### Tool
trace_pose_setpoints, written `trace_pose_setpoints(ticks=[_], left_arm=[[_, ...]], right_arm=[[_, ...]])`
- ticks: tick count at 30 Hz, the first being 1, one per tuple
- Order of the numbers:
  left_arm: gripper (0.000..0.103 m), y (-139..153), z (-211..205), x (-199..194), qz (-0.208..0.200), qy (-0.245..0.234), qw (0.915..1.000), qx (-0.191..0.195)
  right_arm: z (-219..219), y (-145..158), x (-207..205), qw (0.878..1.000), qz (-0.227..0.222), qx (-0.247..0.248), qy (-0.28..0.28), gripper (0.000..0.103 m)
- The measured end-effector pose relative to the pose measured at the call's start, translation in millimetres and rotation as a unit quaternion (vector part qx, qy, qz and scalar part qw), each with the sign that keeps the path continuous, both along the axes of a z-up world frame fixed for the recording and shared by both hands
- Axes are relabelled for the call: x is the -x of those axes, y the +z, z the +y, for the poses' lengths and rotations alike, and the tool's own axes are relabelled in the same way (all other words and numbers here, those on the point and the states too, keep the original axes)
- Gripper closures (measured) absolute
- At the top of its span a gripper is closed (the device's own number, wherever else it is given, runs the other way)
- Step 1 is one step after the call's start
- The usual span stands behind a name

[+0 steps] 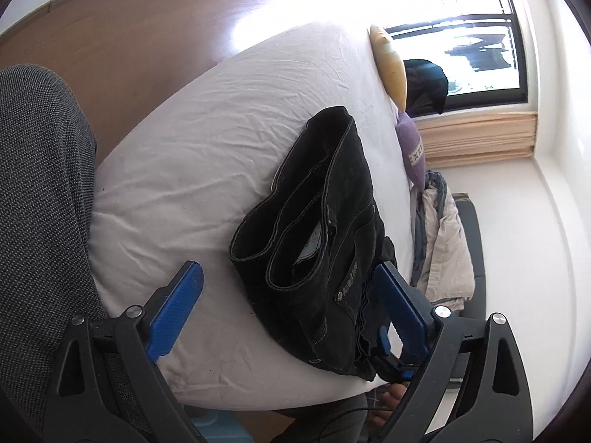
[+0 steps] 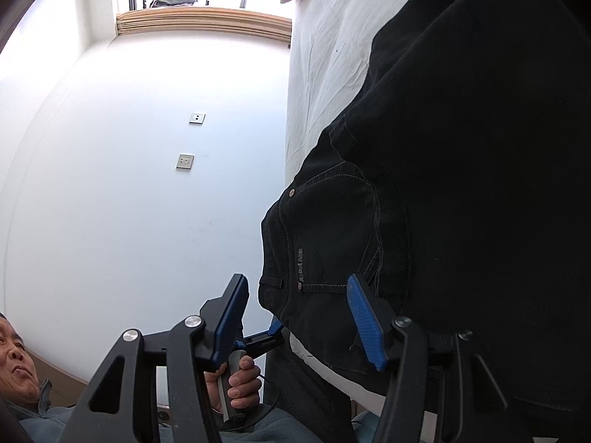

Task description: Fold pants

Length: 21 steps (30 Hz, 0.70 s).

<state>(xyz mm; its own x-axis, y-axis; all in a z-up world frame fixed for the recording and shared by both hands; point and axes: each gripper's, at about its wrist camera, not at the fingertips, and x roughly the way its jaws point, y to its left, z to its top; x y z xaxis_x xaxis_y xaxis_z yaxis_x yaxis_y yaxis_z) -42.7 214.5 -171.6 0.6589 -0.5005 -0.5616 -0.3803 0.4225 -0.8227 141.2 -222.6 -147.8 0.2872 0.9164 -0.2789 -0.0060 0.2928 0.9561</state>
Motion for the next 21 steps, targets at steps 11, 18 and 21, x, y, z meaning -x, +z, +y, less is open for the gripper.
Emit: trace_pose_setpoints(ticks=[11,18,21], left_arm=[[0.050,-27,7,-3,-0.005,0.042,0.9967,0.069],[0.074,-37,8,-10,0.003,0.040,0.9954,0.087],[0.084,-35,6,-15,0.008,0.029,0.9967,0.075]], right_arm=[[-6,-13,1,1.000,0.015,-0.021,-0.004,0.043],[-7,-14,1,1.000,0.018,-0.021,-0.002,0.043],[-5,-14,-1,1.000,0.019,-0.014,0.000,0.043]])
